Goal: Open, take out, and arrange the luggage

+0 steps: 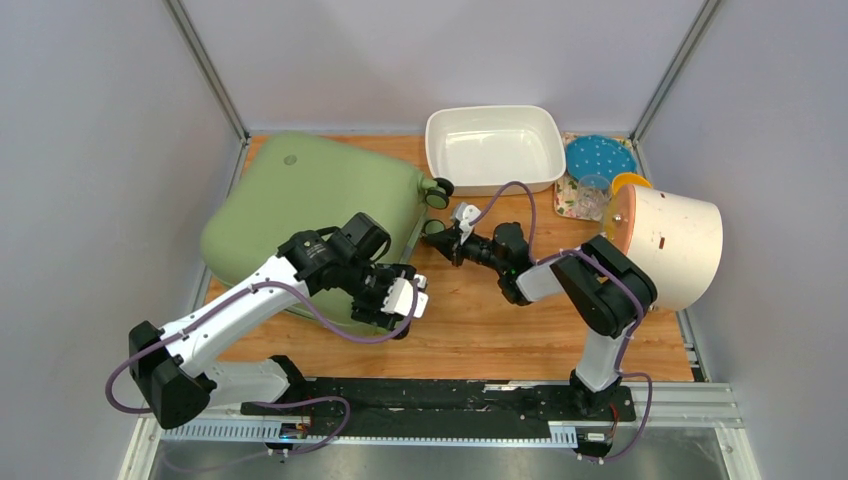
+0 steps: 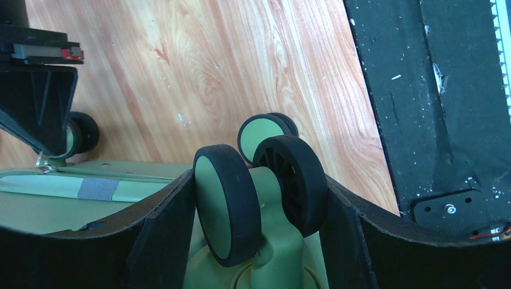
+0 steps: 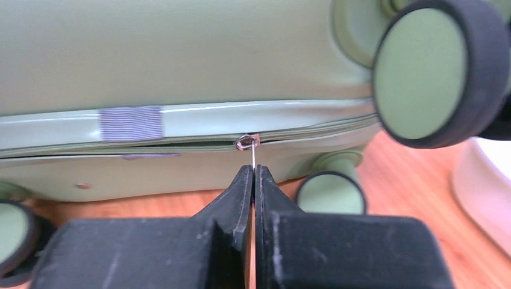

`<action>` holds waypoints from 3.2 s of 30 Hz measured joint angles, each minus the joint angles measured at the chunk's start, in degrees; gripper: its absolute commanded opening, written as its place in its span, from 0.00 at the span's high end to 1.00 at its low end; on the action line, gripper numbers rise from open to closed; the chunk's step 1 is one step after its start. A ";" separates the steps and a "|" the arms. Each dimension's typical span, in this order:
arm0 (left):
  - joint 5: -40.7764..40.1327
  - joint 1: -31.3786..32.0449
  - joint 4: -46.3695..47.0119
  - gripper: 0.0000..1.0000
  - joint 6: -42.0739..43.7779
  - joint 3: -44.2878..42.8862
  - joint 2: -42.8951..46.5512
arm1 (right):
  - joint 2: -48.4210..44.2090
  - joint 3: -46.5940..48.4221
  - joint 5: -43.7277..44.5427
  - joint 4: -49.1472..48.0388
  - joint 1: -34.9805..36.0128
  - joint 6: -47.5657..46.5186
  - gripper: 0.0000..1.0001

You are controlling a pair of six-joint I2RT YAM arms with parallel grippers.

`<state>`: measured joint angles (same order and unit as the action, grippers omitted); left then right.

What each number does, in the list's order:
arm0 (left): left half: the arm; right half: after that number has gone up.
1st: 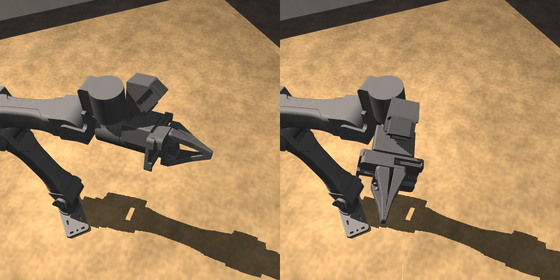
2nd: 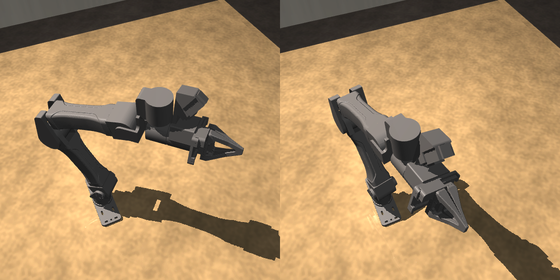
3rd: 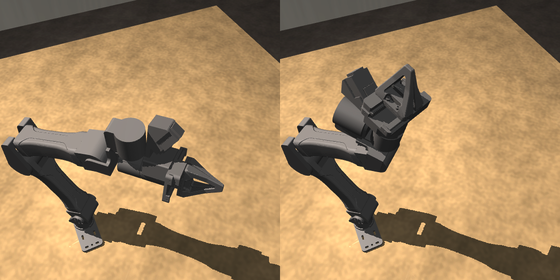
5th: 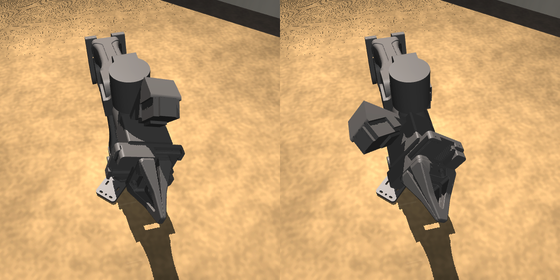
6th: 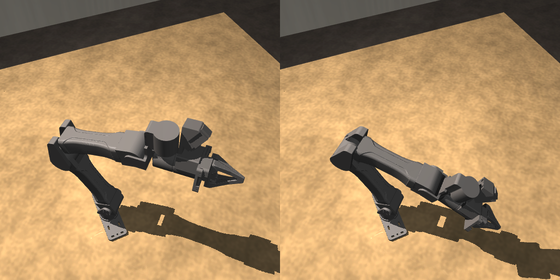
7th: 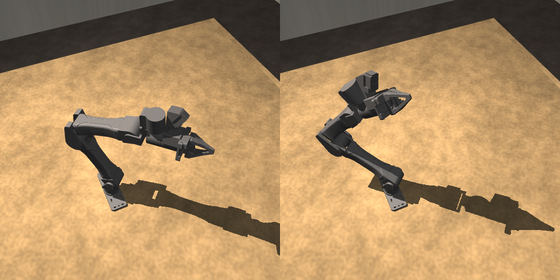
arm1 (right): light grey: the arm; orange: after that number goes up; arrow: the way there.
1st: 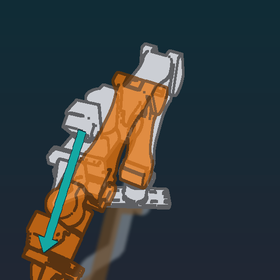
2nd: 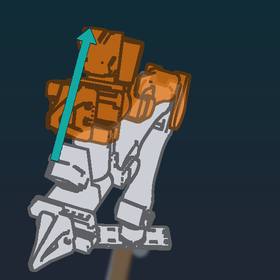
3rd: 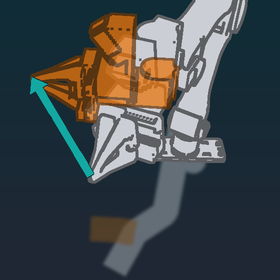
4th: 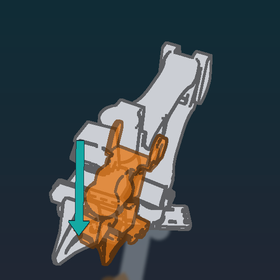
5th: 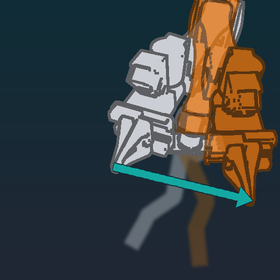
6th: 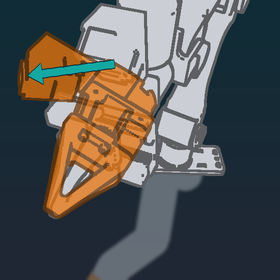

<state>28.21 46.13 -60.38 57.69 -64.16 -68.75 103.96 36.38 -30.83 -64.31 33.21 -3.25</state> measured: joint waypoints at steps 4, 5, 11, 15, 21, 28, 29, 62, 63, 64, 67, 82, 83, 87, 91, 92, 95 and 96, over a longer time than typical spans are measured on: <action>0.22 -0.04 -0.70 1.00 0.66 0.15 0.42 | 2.32 1.16 2.32 -2.34 -1.36 -5.11 1.00; 0.26 -0.04 -0.83 1.00 0.79 0.15 0.42 | 3.58 1.81 2.64 -3.48 -2.12 -6.69 1.00; 0.28 -0.04 -1.07 1.00 0.98 0.48 0.70 | 11.56 7.21 1.77 -8.70 -5.16 -13.73 1.00; 0.24 -0.04 -0.57 1.00 1.38 0.96 1.18 | 15.34 11.43 -2.95 -10.10 -7.15 -15.43 1.00; -0.55 -0.94 0.28 1.00 2.14 1.25 1.25 | 21.57 20.11 -10.34 -10.12 -8.52 -16.50 1.00; -2.40 -1.53 1.25 1.00 3.39 1.22 0.59 | 25.35 27.21 -14.99 -8.90 -9.46 -9.86 1.00; -2.40 -1.51 1.22 1.00 3.45 1.22 0.57 | 25.35 27.23 -15.52 -8.92 -9.77 -8.61 1.00; -0.46 -1.62 -3.78 1.00 5.03 -1.16 -2.67 | 37.62 50.25 -25.22 -7.19 -13.33 13.49 1.00; -0.44 -1.62 -3.98 1.00 4.92 -1.27 -2.75 | 37.62 50.25 -24.92 -7.23 -13.25 14.36 0.98; -0.44 -1.62 -4.15 1.00 4.81 -1.49 -2.89 | 37.62 50.21 -24.65 -7.23 -13.18 15.28 0.83; -0.37 -1.62 -5.18 0.84 4.24 -2.51 -3.87 | 37.62 49.77 -23.23 -7.52 -13.20 18.03 0.51; -4.26 -1.36 -10.38 0.16 -16.55 -15.26 -10.58 | 17.35 48.35 -18.18 35.50 -16.79 17.75 0.41; -4.61 -2.03 -10.16 0.16 -18.71 -16.13 -9.99 | 16.74 48.41 -17.64 39.30 -16.65 17.77 0.42; -5.31 -6.88 -5.64 0.16 -27.80 -19.74 -7.76 | 16.59 47.95 -16.31 50.38 -16.13 18.51 0.43; -6.93 -11.96 3.61 0.16 -35.06 -23.93 -7.48 | 16.70 47.50 -14.84 57.53 -15.54 20.17 0.41; -6.97 -12.96 4.96 0.16 -36.37 -24.55 -7.48 | 16.70 47.43 -14.49 58.42 -15.34 20.65 0.41; -6.78 -17.44 8.90 0.16 -40.54 -25.68 -7.41 | 16.85 47.19 -13.42 59.80 -14.60 21.62 0.40; -6.67 -19.34 9.94 0.16 -42.05 -25.68 -7.30 | 17.05 47.19 -13.09 60.08 -14.25 21.90 0.40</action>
<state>21.54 26.79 -50.43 15.64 -89.84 -76.05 121.01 83.57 -43.92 -4.23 18.96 18.65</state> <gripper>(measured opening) 0.841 0.595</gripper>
